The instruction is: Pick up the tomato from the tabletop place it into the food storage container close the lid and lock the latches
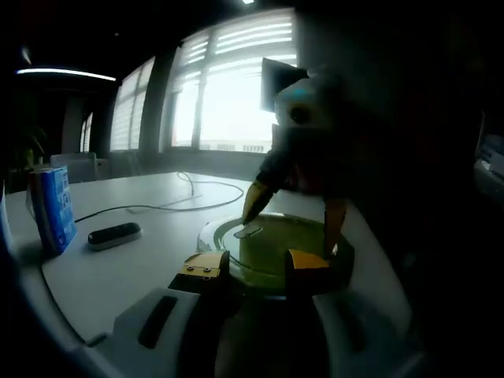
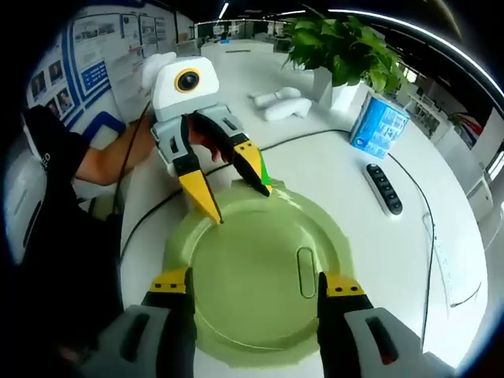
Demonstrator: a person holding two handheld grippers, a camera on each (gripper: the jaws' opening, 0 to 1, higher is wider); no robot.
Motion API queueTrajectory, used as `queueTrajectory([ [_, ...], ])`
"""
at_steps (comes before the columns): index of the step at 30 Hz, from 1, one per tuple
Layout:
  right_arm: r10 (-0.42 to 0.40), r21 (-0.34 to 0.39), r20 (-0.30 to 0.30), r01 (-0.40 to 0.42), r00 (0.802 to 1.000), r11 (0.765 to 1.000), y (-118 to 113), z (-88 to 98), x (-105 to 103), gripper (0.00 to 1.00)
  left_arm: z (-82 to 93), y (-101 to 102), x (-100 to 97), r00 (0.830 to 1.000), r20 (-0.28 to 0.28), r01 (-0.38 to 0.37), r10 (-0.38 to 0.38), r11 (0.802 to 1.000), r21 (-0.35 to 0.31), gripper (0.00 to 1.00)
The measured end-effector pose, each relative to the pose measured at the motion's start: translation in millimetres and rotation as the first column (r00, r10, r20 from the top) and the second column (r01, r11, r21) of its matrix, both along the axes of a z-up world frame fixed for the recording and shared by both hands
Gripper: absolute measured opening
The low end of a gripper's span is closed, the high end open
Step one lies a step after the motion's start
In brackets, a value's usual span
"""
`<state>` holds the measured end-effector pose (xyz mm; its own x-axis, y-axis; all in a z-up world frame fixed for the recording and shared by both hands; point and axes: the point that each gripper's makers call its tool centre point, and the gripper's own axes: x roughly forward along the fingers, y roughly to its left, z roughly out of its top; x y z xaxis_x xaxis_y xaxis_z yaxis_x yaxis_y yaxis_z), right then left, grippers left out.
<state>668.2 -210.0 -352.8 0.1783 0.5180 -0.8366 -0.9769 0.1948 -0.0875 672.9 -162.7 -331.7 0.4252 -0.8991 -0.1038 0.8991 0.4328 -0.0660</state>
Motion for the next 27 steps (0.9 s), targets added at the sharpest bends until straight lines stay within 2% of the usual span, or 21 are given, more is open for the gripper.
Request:
queueTrajectory([
  [2,-0.030,-0.025,0.012,0.030,0.999,0.999,-0.9,-0.9,7.3,0.62,-0.2,-0.1,-0.3,1.000,0.000,0.000,0.000,1.000,0.001,0.21],
  [3,-0.043,-0.035,0.000,0.043,0.999,0.998,-2.2,-2.3,9.0,0.64,-0.2,-0.2,-0.3,1.000,0.000,-0.001,0.001,1.000,0.001,0.21],
  [5,-0.083,-0.043,-0.069,0.080,0.994,0.996,-3.8,-7.1,8.4,0.62,-0.2,-0.1,-0.2,1.000,0.000,0.000,0.000,1.000,0.000,0.21],
  [6,-0.026,-0.016,-0.043,0.025,0.999,1.000,1.8,-5.5,11.3,0.63,-0.5,-0.3,0.0,1.000,-0.001,-0.001,0.001,1.000,0.001,0.21],
  [7,-0.013,-0.021,-0.057,0.012,0.998,1.000,0.7,-6.1,8.0,0.63,-0.4,-0.2,-0.1,1.000,0.000,-0.002,0.002,1.000,0.001,0.21],
  [10,-0.005,-0.060,-0.059,0.002,0.998,0.998,1.7,-7.5,5.1,0.63,-1.1,3.5,1.2,1.000,-0.004,-0.008,0.008,1.000,0.008,0.21],
  [12,0.031,-0.101,-0.064,-0.038,0.997,0.994,-0.8,-8.5,0.1,0.63,-0.8,12.2,6.3,0.999,-0.011,-0.033,0.033,0.999,0.008,0.21],
  [15,0.097,-0.143,-0.077,-0.107,0.992,0.984,-3.5,-9.9,-4.5,0.63,-2.8,18.7,10.2,0.996,-0.076,-0.052,0.051,0.998,-0.020,0.21],
  [17,0.104,-0.157,-0.085,-0.116,0.991,0.981,-2.4,-10.6,-5.3,0.62,-4.6,13.3,1.2,0.987,-0.159,-0.012,0.001,0.998,-0.067,0.23],
  [18,0.111,-0.171,-0.085,-0.124,0.990,0.977,-1.2,-11.0,-7.6,0.62,-4.2,14.5,8.8,0.985,-0.168,-0.039,0.026,0.996,-0.076,0.23],
  [19,0.106,-0.179,-0.098,-0.122,0.990,0.976,-1.5,-10.8,-1.5,0.62,-3.5,14.3,10.5,0.987,-0.160,-0.036,0.025,0.997,-0.068,0.22],
  [21,0.101,-0.204,-0.099,-0.120,0.990,0.972,-2.1,-10.5,1.5,0.62,-4.4,22.5,13.2,0.976,-0.211,-0.067,0.051,0.995,-0.071,0.22],
  [23,0.101,-0.213,-0.101,-0.120,0.990,0.970,-2.1,-10.8,1.8,0.62,-5.1,25.7,13.8,0.973,-0.223,-0.068,0.051,0.995,-0.069,0.22],
  [25,0.100,-0.222,-0.105,-0.121,0.989,0.967,-2.4,-10.8,2.2,0.62,-6.2,24.6,14.1,0.964,-0.261,-0.076,0.051,0.993,-0.087,0.23],
  [27,0.096,-0.242,-0.107,-0.120,0.990,0.963,-2.5,-10.9,1.9,0.62,-3.9,22.2,12.4,0.963,-0.267,-0.072,0.044,0.992,-0.099,0.25],
])
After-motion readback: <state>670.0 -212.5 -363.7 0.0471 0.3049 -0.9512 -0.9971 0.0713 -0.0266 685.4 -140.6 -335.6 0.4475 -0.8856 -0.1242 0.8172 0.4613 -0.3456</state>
